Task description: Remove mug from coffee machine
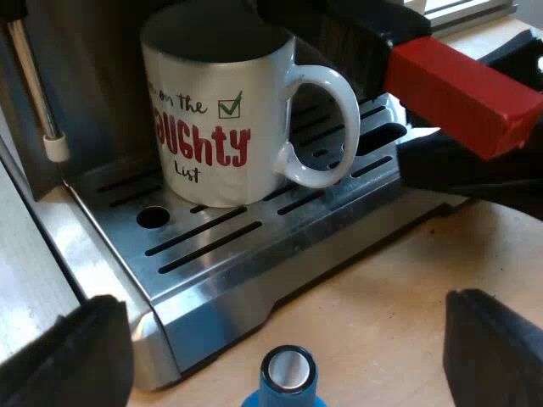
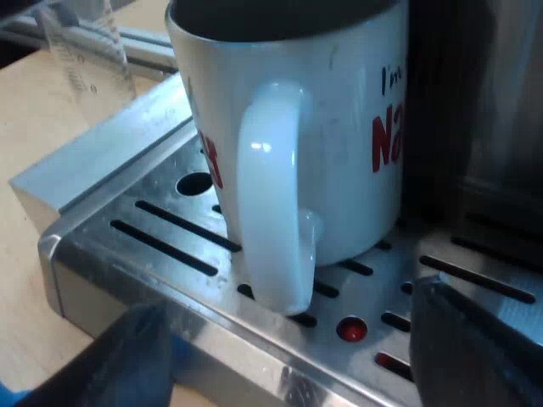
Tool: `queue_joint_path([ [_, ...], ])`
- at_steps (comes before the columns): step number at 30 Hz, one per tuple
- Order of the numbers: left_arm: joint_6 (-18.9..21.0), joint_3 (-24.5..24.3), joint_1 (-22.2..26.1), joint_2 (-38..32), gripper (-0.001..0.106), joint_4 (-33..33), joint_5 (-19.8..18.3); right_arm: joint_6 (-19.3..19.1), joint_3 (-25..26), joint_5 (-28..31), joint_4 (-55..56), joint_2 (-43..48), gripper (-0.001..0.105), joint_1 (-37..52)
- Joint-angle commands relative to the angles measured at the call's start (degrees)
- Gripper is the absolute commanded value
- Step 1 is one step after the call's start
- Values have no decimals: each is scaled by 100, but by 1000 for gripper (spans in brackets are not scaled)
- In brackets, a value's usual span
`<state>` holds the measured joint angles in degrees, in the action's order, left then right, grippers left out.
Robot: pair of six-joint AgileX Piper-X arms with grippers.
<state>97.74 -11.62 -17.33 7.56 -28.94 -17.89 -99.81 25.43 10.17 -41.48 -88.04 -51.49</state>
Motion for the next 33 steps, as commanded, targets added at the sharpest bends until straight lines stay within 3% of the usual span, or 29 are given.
queue_joint_path([
  [1, -36, -3, -18, 1, 77, 100, -35, -17, 118, -7, -293, -125, 62, -3],
  [13, -36, -3, -18, 1, 77, 100, -35, -17, 736, 38, -288, -685, 62, -3],
  [18, -36, -3, -18, 1, 77, 100, -35, 50, 1074, 414, -289, -1003, 62, -3],
  [33, -36, -3, -43, 1, 77, 100, -35, 101, 1282, 634, -289, -1261, 62, -3],
])
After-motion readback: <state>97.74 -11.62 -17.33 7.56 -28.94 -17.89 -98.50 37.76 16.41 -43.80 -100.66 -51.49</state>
